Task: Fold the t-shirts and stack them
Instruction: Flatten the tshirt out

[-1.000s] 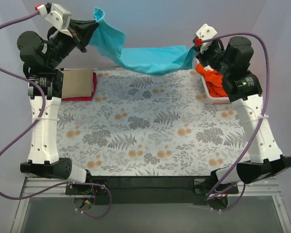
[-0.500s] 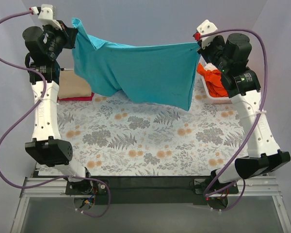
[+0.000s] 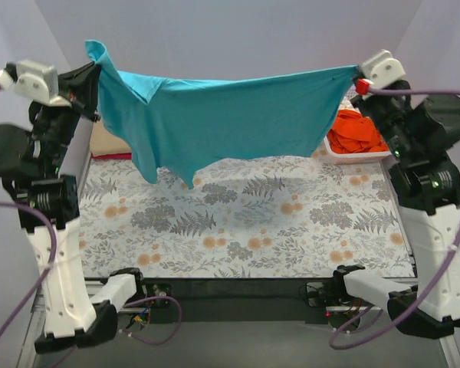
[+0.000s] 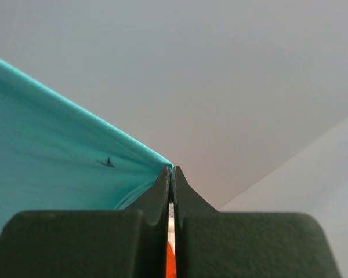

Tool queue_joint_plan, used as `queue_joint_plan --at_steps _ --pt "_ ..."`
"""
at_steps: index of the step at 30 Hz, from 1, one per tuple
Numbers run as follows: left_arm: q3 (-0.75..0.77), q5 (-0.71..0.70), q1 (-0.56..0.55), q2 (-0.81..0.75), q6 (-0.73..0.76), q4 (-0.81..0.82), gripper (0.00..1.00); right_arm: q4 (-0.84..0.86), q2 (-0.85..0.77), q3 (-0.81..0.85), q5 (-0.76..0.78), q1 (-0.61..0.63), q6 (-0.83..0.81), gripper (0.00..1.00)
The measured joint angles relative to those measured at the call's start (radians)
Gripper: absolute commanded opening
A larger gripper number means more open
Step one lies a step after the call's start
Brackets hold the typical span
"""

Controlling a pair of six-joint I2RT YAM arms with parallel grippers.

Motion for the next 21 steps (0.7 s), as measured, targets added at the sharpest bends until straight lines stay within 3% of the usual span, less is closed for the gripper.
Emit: queue_joint_plan --at_steps 4,9,16,21 --pt "-0.082 -0.011 0.0 -0.222 0.024 -0.012 0.0 0.002 -0.152 -0.021 0.002 0.0 0.007 0.01" --pt "-0.068 -0.023 0.0 -0.375 0.05 -0.036 0.0 0.001 -0.284 -0.016 -0.004 0.0 0.01 0.01" --pt "-0.026 0.011 0.0 -0.379 0.113 -0.104 0.0 0.002 -0.286 -0.029 -0.007 0.0 0.008 0.01" --pt "-0.181 0.054 0.0 -0.331 0.156 -0.121 0.0 0.026 -0.235 -0.179 -0.024 0.0 -0.006 0.01"
